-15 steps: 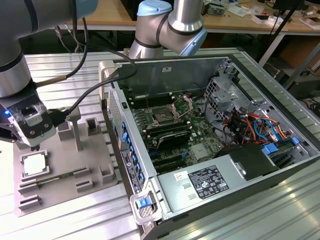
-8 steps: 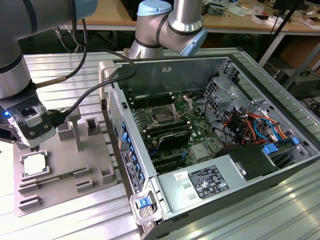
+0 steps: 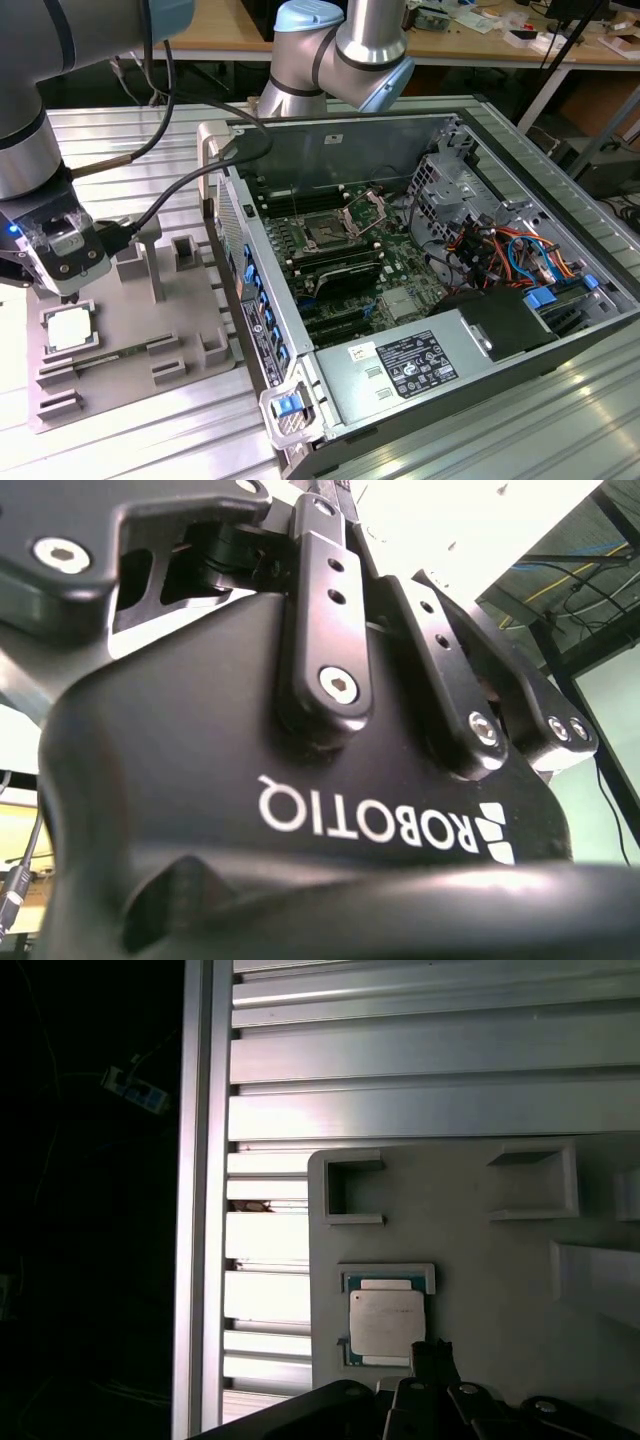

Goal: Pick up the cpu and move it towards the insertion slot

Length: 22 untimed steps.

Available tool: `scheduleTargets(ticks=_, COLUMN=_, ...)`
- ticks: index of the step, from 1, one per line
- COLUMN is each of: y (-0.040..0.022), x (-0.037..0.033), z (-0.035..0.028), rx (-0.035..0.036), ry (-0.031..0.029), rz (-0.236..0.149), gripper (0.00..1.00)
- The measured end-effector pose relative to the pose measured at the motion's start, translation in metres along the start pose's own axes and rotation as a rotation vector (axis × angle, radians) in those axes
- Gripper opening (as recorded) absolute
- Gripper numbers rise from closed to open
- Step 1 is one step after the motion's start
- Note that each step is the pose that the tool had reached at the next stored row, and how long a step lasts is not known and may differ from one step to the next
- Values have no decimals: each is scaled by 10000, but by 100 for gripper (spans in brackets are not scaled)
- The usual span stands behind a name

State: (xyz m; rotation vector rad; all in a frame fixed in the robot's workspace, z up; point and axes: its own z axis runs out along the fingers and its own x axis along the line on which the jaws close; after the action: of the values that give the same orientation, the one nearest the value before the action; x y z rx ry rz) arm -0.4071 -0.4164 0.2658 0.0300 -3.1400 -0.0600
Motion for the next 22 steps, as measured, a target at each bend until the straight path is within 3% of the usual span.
scheduleTargets(ticks=22, y=-2, x=6, z=51, rx=0, ry=0, rz=0, gripper=11)
